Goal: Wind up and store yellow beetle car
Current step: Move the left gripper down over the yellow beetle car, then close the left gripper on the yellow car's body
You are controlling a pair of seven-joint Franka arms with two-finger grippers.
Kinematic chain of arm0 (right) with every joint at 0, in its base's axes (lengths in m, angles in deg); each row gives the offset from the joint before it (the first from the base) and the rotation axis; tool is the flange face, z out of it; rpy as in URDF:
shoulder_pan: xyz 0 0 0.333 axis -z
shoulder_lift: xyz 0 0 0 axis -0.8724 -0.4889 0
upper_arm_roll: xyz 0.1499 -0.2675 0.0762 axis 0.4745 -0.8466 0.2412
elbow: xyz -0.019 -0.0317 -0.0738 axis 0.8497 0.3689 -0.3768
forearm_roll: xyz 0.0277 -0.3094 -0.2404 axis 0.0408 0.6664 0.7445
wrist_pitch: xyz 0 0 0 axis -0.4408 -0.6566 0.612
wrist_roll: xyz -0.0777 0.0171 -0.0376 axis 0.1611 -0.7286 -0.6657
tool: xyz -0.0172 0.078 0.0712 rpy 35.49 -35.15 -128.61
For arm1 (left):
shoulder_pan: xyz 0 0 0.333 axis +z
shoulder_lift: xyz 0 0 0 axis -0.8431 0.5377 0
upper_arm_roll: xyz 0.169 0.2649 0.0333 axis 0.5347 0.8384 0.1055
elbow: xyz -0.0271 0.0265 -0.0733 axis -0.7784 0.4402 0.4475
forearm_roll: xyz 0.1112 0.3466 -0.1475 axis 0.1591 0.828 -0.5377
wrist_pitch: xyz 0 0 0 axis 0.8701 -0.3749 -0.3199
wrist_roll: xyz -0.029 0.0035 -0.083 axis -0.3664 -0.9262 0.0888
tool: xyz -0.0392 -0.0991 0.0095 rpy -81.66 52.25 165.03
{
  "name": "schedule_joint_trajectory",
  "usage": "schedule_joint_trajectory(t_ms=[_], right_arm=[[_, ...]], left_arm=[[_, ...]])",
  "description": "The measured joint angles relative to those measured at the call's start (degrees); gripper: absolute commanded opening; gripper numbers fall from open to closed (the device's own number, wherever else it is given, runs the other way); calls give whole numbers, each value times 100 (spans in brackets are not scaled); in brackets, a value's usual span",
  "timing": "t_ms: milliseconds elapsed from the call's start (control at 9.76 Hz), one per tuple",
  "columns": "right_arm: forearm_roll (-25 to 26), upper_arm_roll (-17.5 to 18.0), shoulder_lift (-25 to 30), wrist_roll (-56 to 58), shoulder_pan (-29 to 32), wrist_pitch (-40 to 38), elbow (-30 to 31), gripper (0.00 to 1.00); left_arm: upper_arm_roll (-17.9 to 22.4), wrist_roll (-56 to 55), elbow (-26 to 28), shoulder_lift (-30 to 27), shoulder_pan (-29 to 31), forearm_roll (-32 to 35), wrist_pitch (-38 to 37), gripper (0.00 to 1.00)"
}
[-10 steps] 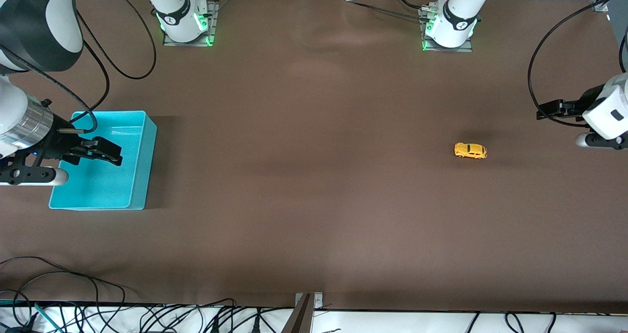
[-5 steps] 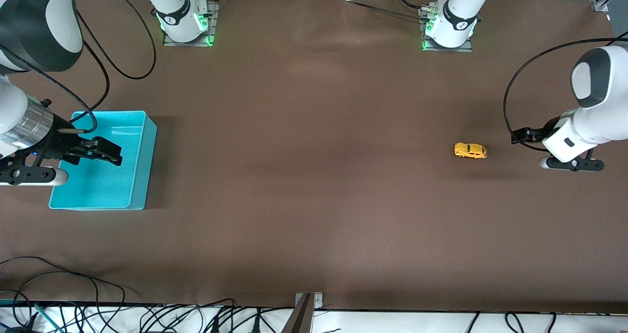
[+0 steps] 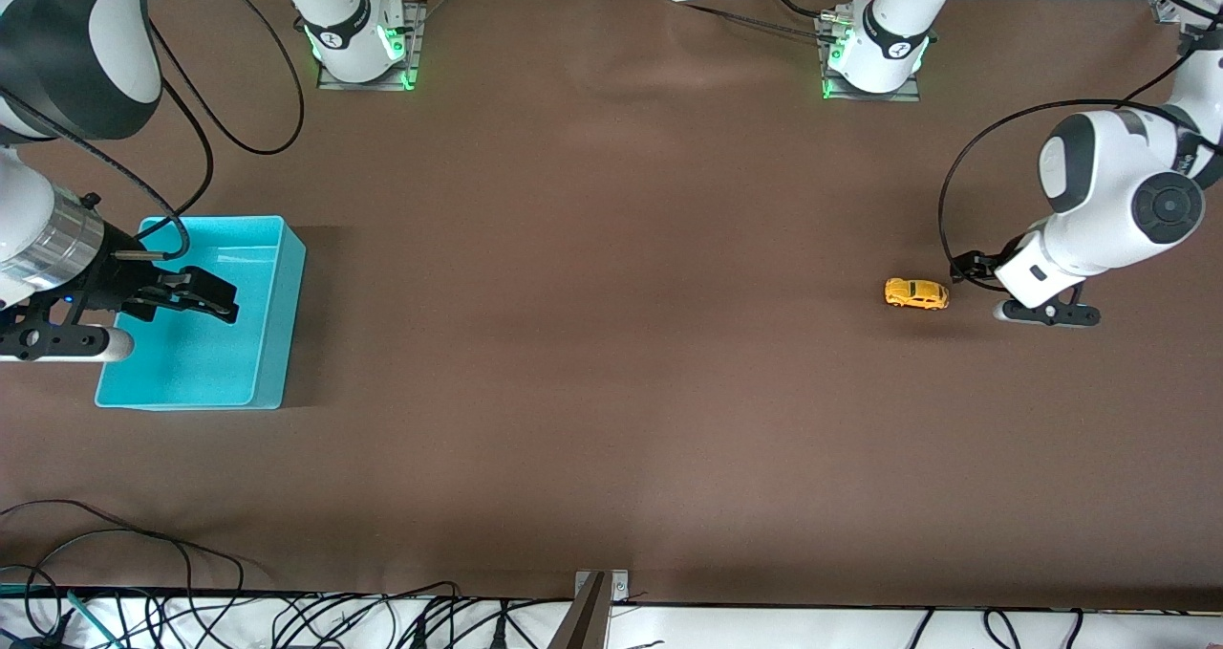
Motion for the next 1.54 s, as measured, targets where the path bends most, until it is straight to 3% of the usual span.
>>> schedule_joint_trajectory(t_ms=[410, 1332, 1537], right_arm=[[0, 0, 0, 0, 0, -4, 1, 100], [0, 0, -1, 0, 1, -6, 1, 100], [0, 0, -2, 0, 1, -7, 1, 100]], left_arm=[[-163, 556, 833, -5, -22, 6, 889, 100], [-173, 5612, 975, 46, -22, 28, 1176, 100], [-176, 6651, 1003, 255, -24, 30, 1631, 100]])
